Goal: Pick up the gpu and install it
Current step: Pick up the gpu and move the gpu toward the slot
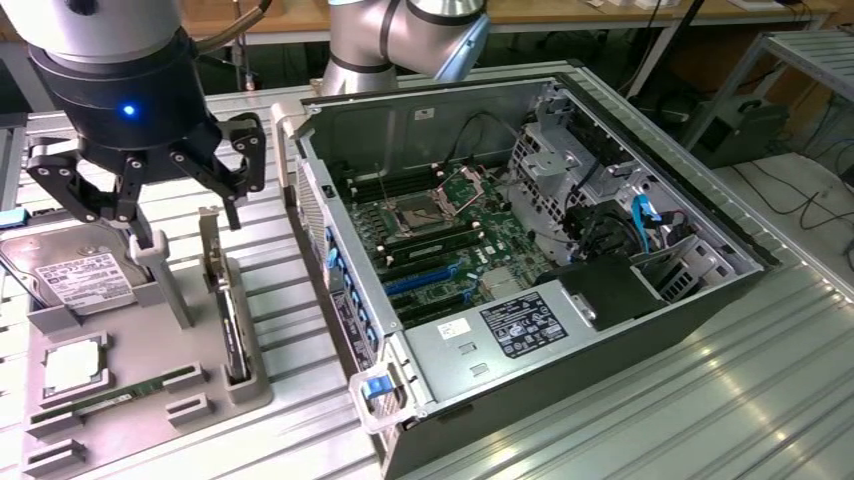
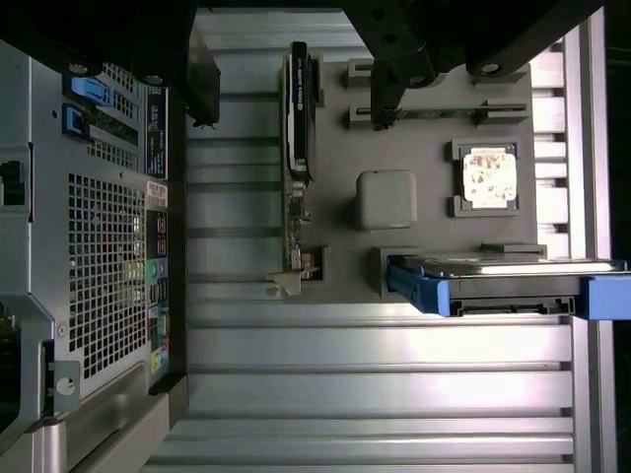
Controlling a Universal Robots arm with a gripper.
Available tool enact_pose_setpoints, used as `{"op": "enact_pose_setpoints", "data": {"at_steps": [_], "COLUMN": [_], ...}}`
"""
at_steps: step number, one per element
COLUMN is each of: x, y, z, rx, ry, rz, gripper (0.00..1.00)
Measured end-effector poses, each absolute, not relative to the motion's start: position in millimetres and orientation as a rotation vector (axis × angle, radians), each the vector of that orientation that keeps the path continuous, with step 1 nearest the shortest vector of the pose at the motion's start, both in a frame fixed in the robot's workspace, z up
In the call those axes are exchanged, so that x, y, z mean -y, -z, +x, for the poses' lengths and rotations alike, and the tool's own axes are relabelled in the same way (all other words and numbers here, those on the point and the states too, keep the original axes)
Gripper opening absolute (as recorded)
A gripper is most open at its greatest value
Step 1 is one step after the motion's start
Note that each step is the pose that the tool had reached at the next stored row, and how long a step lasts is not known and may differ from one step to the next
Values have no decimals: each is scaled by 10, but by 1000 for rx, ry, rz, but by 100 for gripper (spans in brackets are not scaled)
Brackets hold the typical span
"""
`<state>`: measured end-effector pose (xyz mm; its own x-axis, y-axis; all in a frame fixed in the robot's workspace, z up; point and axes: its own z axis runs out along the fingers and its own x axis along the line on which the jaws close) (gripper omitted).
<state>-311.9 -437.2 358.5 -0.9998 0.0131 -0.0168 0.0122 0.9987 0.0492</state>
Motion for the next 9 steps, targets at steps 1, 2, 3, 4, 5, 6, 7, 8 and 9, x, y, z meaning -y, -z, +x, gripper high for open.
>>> {"op": "enact_pose_setpoints", "data": {"at_steps": [1,2,3,4,5,6,7,8,9], "x": [4372,4372,4372,4375,4376,4376,4376,4377,4377], "y": [-3578,-3572,-3565,-3555,-3548,-3542,-3535,-3529,-3524], "z": [-3119,-3119,-3119,-3118,-3119,-3119,-3119,-3119,-3119], "rx": [-3123,-3123,-3124,-3123,-3123,-3124,-3123,-3123,-3123], "ry": [-77,-77,-77,-77,-77,-77,-77,-77,-77], "rz": [20,20,20,19,19,20,20,20,20], "gripper": [72,72,72,72,72,72,72,72,72]}}
